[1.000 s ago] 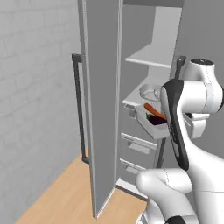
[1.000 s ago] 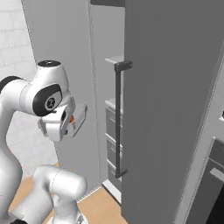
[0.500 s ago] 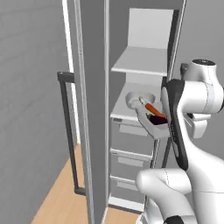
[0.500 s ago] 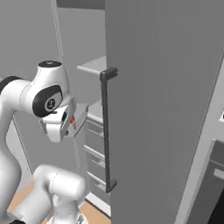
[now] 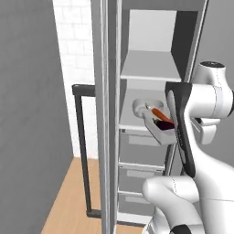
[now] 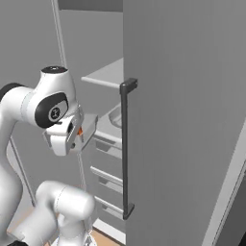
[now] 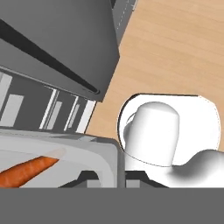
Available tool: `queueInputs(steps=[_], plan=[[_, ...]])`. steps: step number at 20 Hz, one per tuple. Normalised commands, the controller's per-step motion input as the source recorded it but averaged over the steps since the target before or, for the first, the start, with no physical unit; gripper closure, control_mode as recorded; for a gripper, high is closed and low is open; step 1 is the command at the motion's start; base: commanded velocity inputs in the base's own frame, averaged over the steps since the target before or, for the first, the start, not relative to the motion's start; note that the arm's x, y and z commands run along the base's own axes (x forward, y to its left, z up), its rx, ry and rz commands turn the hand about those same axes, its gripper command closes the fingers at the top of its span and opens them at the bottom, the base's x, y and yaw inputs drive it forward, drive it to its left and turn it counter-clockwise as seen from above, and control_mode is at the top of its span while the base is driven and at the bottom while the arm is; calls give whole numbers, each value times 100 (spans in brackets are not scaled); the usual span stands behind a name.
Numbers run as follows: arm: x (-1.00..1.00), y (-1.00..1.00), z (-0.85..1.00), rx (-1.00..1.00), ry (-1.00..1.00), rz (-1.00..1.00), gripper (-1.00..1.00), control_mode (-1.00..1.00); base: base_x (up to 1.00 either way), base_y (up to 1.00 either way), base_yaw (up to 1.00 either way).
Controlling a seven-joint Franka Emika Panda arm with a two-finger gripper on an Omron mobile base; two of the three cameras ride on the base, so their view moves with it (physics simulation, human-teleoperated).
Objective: Take the meat container that has the fish and place it on the second highest rack of the freezer. Then take the vegetable container that has the eggplant and carrot and place it on the highest rack of the freezer.
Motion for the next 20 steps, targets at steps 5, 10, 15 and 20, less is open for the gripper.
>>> queueInputs(steps=[5,10,15,20], plan=[[0,0,0,0,0,0,100,100,38,3,-22],[0,0,0,0,0,0,100,100,27,39,-16],[0,0,0,0,0,0,100,100,46,48,-26],[0,0,0,0,0,0,100,100,50,70,-27]])
